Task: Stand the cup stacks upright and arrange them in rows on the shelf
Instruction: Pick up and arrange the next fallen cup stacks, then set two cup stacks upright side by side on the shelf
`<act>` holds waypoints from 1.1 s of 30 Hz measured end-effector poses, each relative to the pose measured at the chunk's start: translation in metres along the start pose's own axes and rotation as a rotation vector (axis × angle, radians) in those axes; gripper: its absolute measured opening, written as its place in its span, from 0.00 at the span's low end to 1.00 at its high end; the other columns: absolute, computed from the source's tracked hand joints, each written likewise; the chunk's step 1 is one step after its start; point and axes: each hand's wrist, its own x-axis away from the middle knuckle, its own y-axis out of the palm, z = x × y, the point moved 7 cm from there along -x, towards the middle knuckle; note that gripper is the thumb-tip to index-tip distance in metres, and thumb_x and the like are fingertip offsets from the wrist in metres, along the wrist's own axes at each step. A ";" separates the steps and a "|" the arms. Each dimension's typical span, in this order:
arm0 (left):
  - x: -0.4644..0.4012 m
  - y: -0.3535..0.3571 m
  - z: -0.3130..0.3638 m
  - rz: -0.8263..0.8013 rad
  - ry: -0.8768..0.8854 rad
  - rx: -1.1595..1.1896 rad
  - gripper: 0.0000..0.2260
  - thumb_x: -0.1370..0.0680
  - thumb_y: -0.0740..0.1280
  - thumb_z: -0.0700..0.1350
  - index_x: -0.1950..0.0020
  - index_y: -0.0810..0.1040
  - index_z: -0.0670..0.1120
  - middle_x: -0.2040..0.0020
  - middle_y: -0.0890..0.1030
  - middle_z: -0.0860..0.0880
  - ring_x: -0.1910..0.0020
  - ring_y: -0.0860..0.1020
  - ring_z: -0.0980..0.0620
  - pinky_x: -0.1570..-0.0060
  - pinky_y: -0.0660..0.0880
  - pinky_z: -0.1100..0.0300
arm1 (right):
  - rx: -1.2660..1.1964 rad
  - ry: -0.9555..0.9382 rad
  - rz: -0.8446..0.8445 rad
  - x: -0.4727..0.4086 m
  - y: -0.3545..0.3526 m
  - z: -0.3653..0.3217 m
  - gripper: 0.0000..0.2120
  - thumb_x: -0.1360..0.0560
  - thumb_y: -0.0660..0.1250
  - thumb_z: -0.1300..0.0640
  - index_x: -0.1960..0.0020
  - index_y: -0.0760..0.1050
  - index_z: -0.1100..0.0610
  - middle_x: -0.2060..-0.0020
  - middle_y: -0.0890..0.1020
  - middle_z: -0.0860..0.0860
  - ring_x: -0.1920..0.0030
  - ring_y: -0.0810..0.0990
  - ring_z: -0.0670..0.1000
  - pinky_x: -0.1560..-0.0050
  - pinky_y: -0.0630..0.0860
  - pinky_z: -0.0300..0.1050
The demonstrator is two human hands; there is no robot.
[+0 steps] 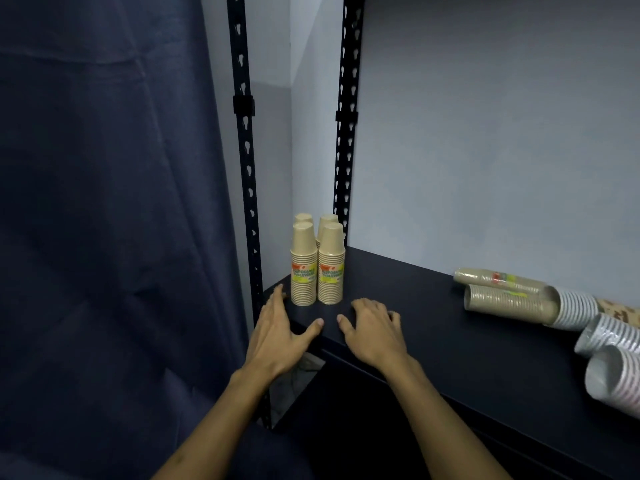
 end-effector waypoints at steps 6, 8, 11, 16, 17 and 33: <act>0.023 0.012 0.009 0.021 0.042 -0.205 0.42 0.23 0.55 0.71 0.19 0.56 0.45 0.18 0.53 0.44 0.18 0.45 0.47 0.21 0.42 0.50 | 0.046 -0.033 -0.030 0.040 -0.021 0.039 0.28 0.18 0.54 0.37 0.23 0.65 0.50 0.22 0.66 0.48 0.22 0.61 0.50 0.23 0.55 0.53; 0.029 0.018 0.021 0.018 0.076 -0.238 0.41 0.23 0.54 0.71 0.19 0.59 0.44 0.18 0.56 0.44 0.18 0.48 0.47 0.21 0.41 0.51 | 0.076 -0.003 -0.045 0.052 -0.030 0.058 0.30 0.19 0.53 0.35 0.22 0.63 0.48 0.21 0.63 0.48 0.20 0.58 0.50 0.22 0.53 0.53; 0.034 0.037 0.052 -0.041 0.145 -0.221 0.38 0.22 0.55 0.70 0.21 0.64 0.44 0.19 0.61 0.45 0.19 0.53 0.48 0.21 0.43 0.51 | 0.081 0.049 -0.053 0.062 -0.045 0.086 0.31 0.20 0.54 0.33 0.22 0.63 0.47 0.21 0.63 0.48 0.20 0.58 0.49 0.22 0.53 0.52; 0.029 0.085 0.113 -0.237 0.217 -0.226 0.35 0.21 0.54 0.69 0.24 0.69 0.46 0.21 0.64 0.46 0.20 0.56 0.44 0.21 0.49 0.49 | 0.071 0.174 -0.012 0.079 -0.073 0.139 0.32 0.21 0.57 0.33 0.24 0.66 0.49 0.22 0.67 0.48 0.22 0.63 0.50 0.24 0.58 0.53; 0.027 0.095 0.123 -0.277 0.231 -0.237 0.35 0.21 0.54 0.69 0.24 0.69 0.47 0.21 0.64 0.46 0.20 0.56 0.44 0.21 0.51 0.47 | 0.068 0.201 0.003 0.082 -0.078 0.148 0.31 0.22 0.58 0.33 0.24 0.67 0.49 0.23 0.68 0.49 0.23 0.64 0.51 0.25 0.59 0.53; -0.077 0.197 0.215 -0.510 0.344 0.130 0.26 0.16 0.57 0.56 0.21 0.59 0.48 0.24 0.68 0.43 0.25 0.67 0.43 0.32 0.64 0.54 | 0.203 0.264 0.307 0.056 -0.105 0.186 0.38 0.21 0.64 0.45 0.19 0.50 0.55 0.18 0.46 0.55 0.18 0.44 0.56 0.21 0.52 0.55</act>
